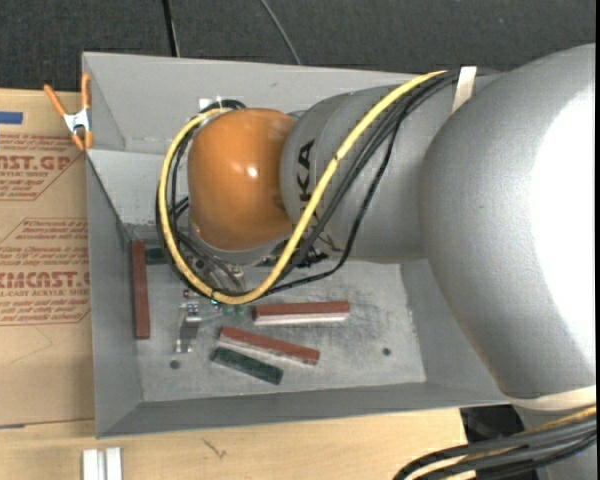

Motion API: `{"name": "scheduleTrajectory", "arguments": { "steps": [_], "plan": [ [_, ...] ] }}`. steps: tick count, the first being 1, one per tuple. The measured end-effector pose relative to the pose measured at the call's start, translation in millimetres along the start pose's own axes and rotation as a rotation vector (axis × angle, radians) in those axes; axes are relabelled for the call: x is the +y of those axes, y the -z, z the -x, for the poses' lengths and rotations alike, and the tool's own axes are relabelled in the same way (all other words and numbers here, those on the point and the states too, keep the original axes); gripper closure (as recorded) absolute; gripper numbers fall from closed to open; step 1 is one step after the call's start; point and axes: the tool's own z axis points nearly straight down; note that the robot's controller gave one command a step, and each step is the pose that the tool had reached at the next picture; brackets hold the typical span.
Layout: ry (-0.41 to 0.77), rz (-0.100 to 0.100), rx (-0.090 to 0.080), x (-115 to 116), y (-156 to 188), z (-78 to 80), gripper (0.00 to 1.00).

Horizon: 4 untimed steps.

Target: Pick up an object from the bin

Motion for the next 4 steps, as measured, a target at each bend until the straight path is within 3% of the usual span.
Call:
{"name": "scheduleTrajectory", "arguments": {
  "steps": [1, 2, 3, 4],
  "plan": [
    [0.000, 0.000, 0.000, -0.2, 0.0, 0.1, 0.00],
    [0.052, 0.000, -0.004, -39.1, -43.4, -21.7, 0.00],
    [0.132, -0.001, -0.003, -50.9, -84.9, 5.2, 0.00],
    [0.420, 0.008, -0.020, -91.6, -80.4, -40.0, 1.00]
  ]
}}
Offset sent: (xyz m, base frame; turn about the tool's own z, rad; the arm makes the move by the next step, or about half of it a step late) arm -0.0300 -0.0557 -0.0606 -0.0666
